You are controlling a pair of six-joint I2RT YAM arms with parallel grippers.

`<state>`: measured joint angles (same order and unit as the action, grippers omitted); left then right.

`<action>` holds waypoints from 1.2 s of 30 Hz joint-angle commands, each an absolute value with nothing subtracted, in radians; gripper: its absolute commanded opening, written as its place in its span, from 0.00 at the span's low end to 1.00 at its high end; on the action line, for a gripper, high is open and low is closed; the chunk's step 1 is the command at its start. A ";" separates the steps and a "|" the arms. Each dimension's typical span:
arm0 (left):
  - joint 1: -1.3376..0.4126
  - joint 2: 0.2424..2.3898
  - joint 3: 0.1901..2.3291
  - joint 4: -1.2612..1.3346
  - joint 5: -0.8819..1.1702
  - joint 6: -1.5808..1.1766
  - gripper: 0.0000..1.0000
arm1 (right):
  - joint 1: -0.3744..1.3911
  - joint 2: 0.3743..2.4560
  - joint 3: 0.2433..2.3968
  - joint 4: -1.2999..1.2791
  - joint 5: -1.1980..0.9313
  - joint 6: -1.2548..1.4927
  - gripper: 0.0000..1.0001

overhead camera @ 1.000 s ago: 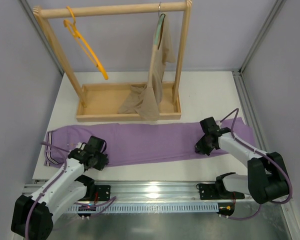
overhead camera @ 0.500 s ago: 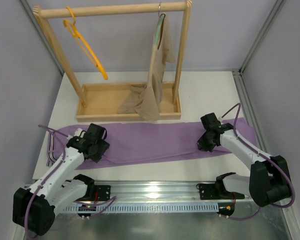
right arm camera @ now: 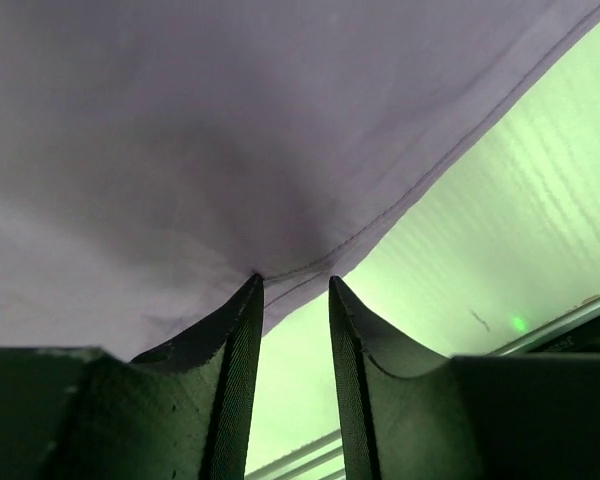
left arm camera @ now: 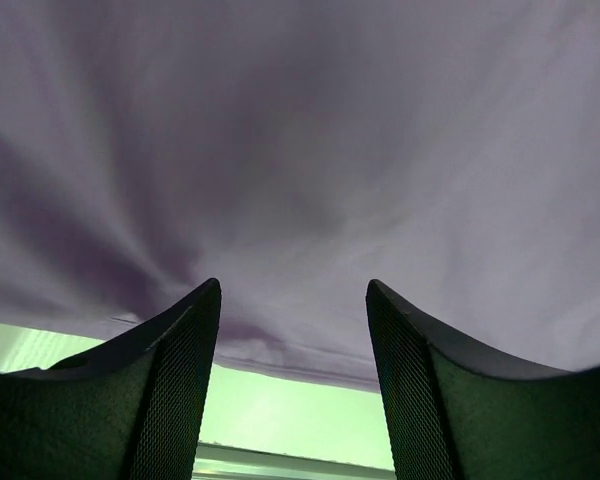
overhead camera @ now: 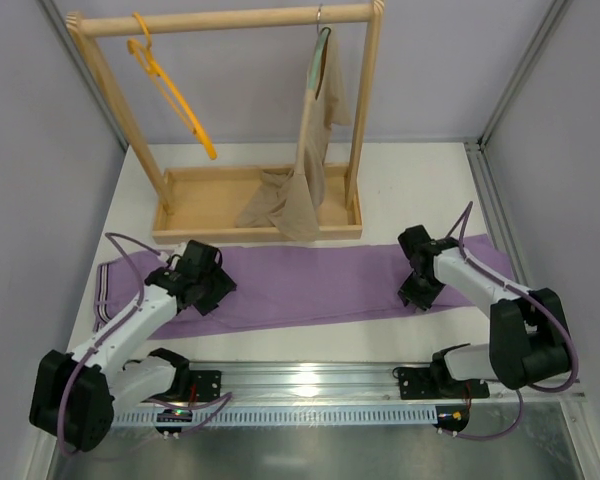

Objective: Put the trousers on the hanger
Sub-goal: Fold the trousers

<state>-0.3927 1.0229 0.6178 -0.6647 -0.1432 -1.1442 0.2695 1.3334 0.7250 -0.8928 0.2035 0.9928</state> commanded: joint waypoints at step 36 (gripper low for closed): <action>-0.204 1.310 0.525 -0.534 -0.084 -1.215 0.60 | 0.094 1.373 0.785 -0.617 0.262 0.876 0.37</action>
